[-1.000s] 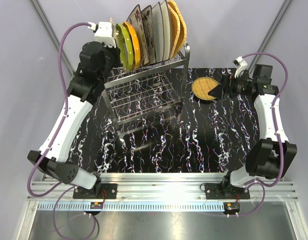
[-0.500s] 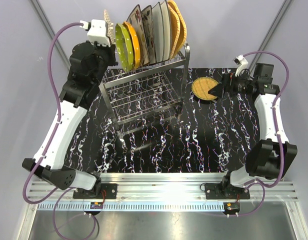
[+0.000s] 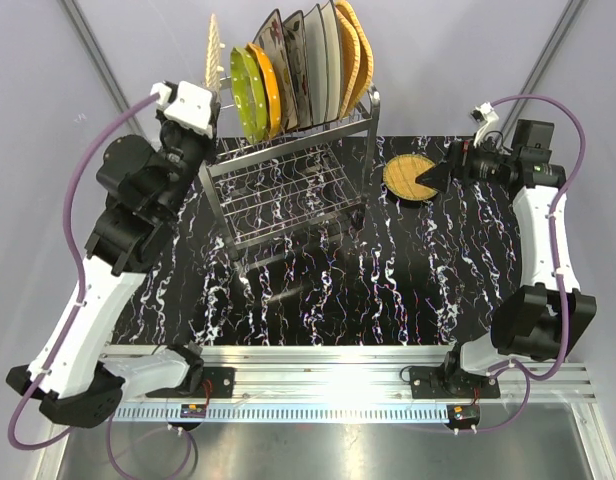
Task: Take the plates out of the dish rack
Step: Pass the plate from the left arm to the right
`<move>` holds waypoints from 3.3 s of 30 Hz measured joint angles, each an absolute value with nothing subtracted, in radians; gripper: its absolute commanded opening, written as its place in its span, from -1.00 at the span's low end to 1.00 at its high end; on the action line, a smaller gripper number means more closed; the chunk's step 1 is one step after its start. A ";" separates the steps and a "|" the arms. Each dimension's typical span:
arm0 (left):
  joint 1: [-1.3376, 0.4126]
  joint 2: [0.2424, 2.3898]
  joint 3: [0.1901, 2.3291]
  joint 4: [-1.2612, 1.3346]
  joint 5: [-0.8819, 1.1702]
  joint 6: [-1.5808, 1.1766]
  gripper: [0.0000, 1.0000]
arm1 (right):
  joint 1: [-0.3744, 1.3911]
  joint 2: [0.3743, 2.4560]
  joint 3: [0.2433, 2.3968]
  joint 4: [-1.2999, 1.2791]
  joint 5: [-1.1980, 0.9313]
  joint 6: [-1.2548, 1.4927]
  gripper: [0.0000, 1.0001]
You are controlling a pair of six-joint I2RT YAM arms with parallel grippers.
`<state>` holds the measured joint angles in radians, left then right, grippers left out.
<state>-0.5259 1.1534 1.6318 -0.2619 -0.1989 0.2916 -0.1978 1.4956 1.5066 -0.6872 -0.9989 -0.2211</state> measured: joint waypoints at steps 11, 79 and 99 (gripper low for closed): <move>-0.744 1.030 1.497 -0.234 -0.243 0.590 -1.00 | -0.117 1.478 1.550 -0.712 -1.083 -0.227 0.99; -1.265 1.188 1.018 -0.041 -0.472 1.419 -1.00 | 0.062 1.328 1.335 -0.418 -1.118 0.458 0.78; -1.270 1.237 1.009 0.052 -0.489 1.408 0.48 | 0.083 1.323 1.230 -0.311 -1.115 0.660 -1.00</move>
